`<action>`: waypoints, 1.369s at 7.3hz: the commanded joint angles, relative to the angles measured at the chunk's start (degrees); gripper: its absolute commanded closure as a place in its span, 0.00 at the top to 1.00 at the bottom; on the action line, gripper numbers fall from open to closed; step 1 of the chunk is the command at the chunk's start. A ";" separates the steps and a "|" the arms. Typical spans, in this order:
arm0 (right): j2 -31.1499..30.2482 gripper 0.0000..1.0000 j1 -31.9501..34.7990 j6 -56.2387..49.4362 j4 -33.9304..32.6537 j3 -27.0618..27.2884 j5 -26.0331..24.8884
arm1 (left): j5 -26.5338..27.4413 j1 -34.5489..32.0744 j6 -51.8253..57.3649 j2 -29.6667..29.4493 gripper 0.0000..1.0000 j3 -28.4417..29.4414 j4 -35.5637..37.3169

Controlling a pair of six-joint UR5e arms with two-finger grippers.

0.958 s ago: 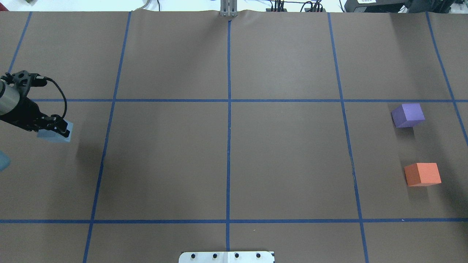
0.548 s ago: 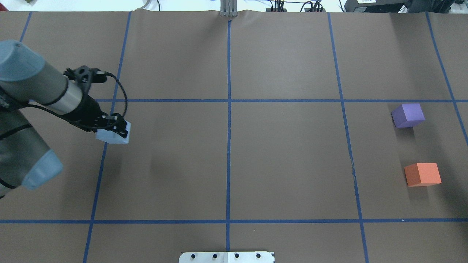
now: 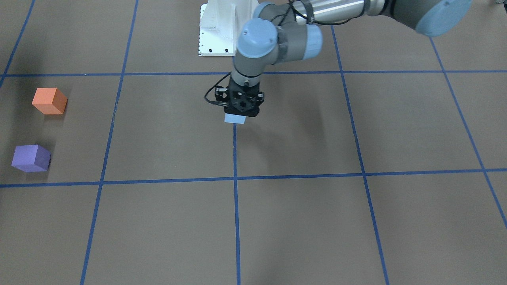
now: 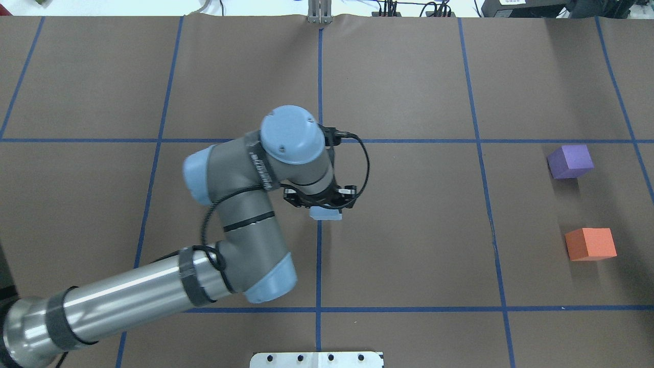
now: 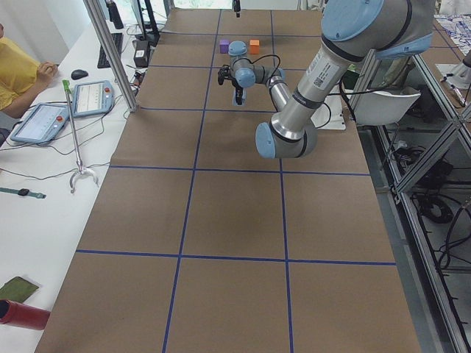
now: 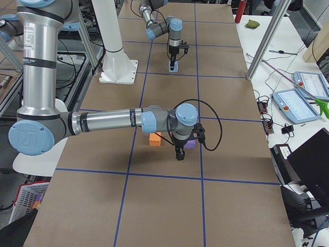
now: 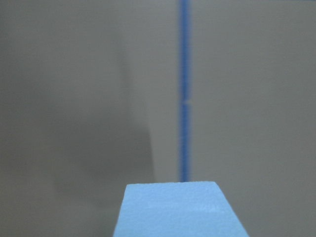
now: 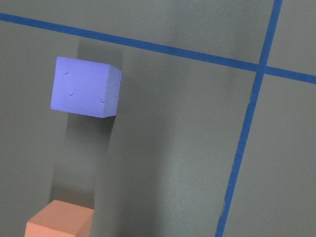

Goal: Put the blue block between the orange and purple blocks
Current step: 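Carry the light blue cube with the left gripper toward the table center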

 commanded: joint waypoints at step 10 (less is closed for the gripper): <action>0.07 1.00 0.06 0.29 2.59 0.40 3.69 | 9.65 5.59 -2.80 -18.51 0.87 25.88 -6.73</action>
